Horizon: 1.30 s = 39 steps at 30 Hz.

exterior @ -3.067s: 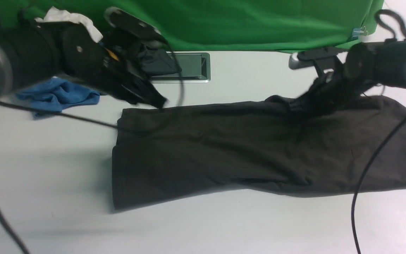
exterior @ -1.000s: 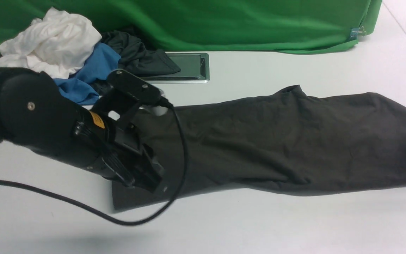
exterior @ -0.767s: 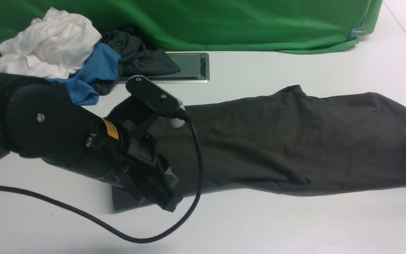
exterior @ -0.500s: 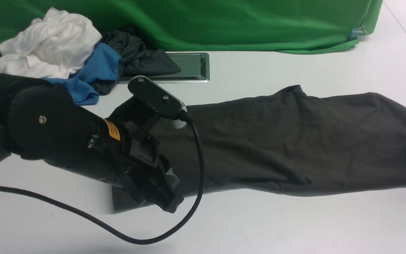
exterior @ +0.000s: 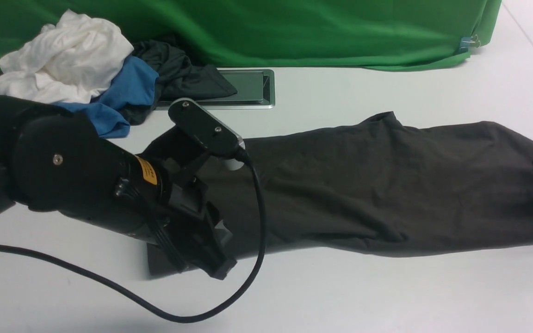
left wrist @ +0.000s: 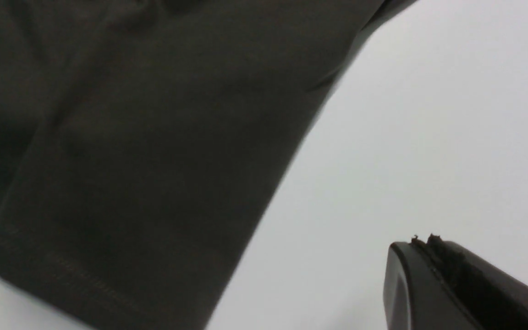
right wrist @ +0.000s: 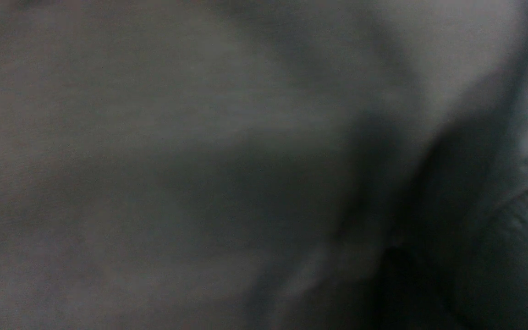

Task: Fold a long-sleeved shirt on a white desktop.
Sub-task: 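Pull the folded dark garment lengthwise by its ends to straighten it flat on the table, then fold the right end of the dark garment over onto its left end with the right gripper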

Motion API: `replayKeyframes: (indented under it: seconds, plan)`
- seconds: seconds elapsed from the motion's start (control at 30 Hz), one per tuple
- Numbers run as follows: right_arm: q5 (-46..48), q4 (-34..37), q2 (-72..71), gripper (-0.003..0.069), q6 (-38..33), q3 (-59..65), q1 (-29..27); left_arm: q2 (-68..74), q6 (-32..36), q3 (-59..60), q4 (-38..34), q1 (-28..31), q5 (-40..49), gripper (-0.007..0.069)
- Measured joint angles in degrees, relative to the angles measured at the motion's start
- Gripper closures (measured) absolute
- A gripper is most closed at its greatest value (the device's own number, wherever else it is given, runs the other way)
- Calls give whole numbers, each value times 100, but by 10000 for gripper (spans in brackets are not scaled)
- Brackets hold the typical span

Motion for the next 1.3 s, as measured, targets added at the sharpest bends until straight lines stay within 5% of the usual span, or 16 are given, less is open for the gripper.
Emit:
replayKeyframes:
  seconds: [0.23, 0.53, 0.77, 0.9, 1.07, 1.3]
  plan:
    - [423, -1619, -891, 576, 1278, 88, -250, 0, -301, 6, 260, 0, 63, 606]
    - [489, -1801, -1937, 576, 1452, 88, -540, 0, -296, 6, 170, 0, 63, 606]
    - [647, -900, -2745, 576, 1042, 99, -75, 0, -436, 6, 519, 0, 75, 606]
    - [757, 256, -3349, 576, 588, 99, 462, -139, -1199, 6, 1455, 0, 92, 606]
    - [781, 1952, -3529, 576, -150, 99, 1169, -744, -1355, 6, 1584, 0, -95, 606]
    - [421, 3249, -3238, 576, -819, 87, 2205, -1449, -1355, 6, 1661, 0, -315, 606]
